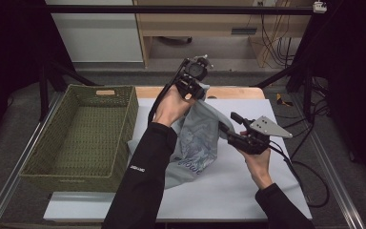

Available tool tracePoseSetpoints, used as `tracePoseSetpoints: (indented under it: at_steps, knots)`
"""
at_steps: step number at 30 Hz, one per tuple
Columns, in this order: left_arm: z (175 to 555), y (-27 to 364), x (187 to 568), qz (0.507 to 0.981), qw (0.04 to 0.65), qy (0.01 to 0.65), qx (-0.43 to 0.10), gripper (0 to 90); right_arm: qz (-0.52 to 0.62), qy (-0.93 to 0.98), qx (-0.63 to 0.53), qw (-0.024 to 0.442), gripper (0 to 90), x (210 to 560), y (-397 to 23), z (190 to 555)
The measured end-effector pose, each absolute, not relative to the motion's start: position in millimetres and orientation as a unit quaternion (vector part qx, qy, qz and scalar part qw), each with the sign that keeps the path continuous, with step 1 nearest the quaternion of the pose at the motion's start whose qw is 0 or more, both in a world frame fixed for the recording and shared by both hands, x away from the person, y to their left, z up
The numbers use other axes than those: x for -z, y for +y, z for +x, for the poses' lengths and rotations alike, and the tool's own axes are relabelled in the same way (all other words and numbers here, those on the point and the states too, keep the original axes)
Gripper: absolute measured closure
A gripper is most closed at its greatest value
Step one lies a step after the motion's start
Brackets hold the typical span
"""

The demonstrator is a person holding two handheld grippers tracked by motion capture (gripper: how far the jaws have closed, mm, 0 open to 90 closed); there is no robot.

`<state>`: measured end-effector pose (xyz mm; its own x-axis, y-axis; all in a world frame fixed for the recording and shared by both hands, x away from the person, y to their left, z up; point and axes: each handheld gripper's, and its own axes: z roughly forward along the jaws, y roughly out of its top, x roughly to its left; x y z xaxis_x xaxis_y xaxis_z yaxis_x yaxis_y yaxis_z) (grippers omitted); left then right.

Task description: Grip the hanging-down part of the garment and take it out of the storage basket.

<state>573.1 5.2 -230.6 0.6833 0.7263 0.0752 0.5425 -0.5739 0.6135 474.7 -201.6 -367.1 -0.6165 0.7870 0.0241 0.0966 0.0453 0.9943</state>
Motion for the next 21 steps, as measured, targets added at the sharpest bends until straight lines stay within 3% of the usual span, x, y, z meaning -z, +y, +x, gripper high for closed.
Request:
tracePoseSetpoints:
  at_steps: [3,7,13,21]
  knots:
    - [573,8,233,0.871,0.287,0.365,-0.16,82.8,0.323,0.67,-0.609,0.275,18.3,371,-206,467]
    - [573,11,238,0.873,0.285,0.363,-0.159,82.8,0.322,0.669,-0.611,0.274,6.5,375,-217,458]
    - [569,14,243,0.874,0.291,0.356,-0.155,82.7,0.346,0.658,-0.603,0.29,1.1,383,-237,450]
    - [564,20,250,0.883,0.288,0.338,-0.152,82.6,0.355,0.657,-0.6,0.288,0.4,397,-253,439]
